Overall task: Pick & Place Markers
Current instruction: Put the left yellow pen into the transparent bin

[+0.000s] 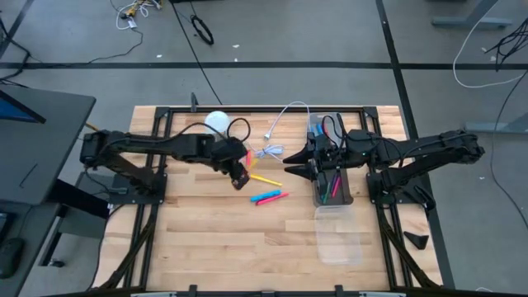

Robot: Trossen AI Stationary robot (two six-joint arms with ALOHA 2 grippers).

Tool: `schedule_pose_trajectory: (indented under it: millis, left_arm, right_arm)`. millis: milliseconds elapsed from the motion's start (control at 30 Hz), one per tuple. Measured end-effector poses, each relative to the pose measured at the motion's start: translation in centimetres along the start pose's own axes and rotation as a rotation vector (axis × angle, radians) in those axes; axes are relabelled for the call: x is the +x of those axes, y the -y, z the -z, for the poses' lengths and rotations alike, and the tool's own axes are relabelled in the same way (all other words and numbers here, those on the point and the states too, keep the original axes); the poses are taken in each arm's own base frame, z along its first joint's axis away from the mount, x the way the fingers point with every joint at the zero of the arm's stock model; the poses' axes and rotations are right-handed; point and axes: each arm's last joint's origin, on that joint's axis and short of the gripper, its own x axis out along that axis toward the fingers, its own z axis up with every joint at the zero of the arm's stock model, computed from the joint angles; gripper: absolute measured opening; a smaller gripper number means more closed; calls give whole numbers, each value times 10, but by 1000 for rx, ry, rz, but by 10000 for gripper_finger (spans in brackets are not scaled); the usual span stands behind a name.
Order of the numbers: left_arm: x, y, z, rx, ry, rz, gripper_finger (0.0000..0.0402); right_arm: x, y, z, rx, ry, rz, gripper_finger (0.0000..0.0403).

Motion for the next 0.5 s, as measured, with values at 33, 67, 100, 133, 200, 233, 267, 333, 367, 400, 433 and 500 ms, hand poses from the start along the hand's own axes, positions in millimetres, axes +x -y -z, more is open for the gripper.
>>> schedule_pose_trajectory:
  millis: [33,67,100,133,200,233,267,333,367,400,433,500]
  left_arm:
    - [-4,3,1,44,6,21,30]
    - [-8,4,2,85,6,43,30]
    - [-11,7,3,126,7,63,30]
    - [-14,10,3,162,16,90,30]
    - [-20,13,6,229,13,125,30]
    - [-23,17,6,263,29,151,30]
    - [-26,19,6,289,46,168,30]
    - [-32,22,9,324,49,182,30]
    - [-35,24,7,333,80,201,30]
    - [-38,26,6,344,105,214,30]
    - [-43,27,5,351,133,228,30]
    - [-56,30,0,352,225,268,30]
  right_arm:
    - [0,0,0,0,4,-1,128]
    - [0,0,-1,0,5,-2,128]
    - [0,0,-1,0,6,-2,128]
    - [0,0,-1,0,8,-3,128]
    - [0,0,-1,0,8,-3,128]
    - [0,0,-1,0,8,-3,128]
    - [0,0,-1,0,7,-2,128]
    - [0,0,-1,6,8,-3,128]
    - [0,0,-1,25,10,-3,128]
    - [1,0,0,52,8,-3,128]
    - [1,0,0,79,9,-3,128]
    - [2,0,0,104,11,-4,128]
